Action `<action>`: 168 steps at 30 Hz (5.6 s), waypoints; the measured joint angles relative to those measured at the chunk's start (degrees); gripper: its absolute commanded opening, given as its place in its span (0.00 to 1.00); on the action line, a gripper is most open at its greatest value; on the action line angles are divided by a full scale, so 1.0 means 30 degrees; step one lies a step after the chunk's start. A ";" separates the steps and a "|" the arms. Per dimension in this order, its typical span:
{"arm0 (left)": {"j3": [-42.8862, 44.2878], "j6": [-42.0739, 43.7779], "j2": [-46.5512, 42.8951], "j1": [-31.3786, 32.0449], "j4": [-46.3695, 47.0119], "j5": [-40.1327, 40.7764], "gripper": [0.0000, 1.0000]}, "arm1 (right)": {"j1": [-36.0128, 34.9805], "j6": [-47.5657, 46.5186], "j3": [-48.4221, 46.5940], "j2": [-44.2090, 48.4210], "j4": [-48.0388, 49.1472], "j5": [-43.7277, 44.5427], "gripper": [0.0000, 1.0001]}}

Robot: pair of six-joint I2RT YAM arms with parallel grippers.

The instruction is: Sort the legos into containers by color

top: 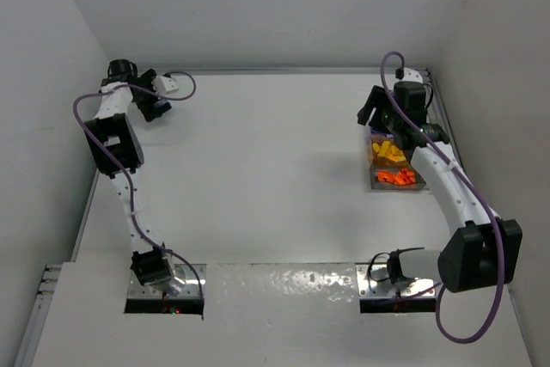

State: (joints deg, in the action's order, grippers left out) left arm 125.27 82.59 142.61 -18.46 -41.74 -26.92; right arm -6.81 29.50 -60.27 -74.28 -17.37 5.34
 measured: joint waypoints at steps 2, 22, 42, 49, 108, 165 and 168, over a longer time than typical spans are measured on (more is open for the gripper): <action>0.0007 -0.0138 0.0233 0.0015 0.0175 -0.0248 1.00 | -0.0080 -0.0051 -0.0066 -0.0007 -0.0073 -0.0007 0.66; 0.1042 -0.3439 0.1290 0.0029 -0.0284 -0.3453 0.60 | -0.1035 -0.0641 -0.1676 -0.0495 -0.0466 -0.0007 0.65; -0.1486 -0.1180 -0.0532 0.0029 -0.4342 -0.3045 0.66 | -0.1035 -0.1239 -0.1151 0.2681 -0.0685 0.0350 0.66; -0.1348 -0.0226 -0.0554 0.0044 -0.5661 -0.2091 0.48 | -0.1035 -0.1435 -0.0969 0.3257 -0.0809 0.0590 0.66; -0.4532 -0.9617 -1.0287 1.4338 -0.1690 -0.6528 0.00 | -0.4925 0.9187 -0.1923 -0.4743 0.6637 -0.6623 0.66; -0.9872 -2.2287 -1.0826 1.1606 0.0066 1.7136 1.00 | 0.3759 -1.0411 0.0051 -0.7672 -0.0036 1.3996 0.00; -0.9872 -2.2294 -1.0826 1.1555 0.0051 1.7121 1.00 | 0.4102 -1.0418 -0.0321 -0.8801 0.0138 1.3988 0.04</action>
State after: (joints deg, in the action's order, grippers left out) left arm 95.66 15.70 110.13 16.21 -41.58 24.45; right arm 5.50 -1.76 -61.23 -100.68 -16.95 47.31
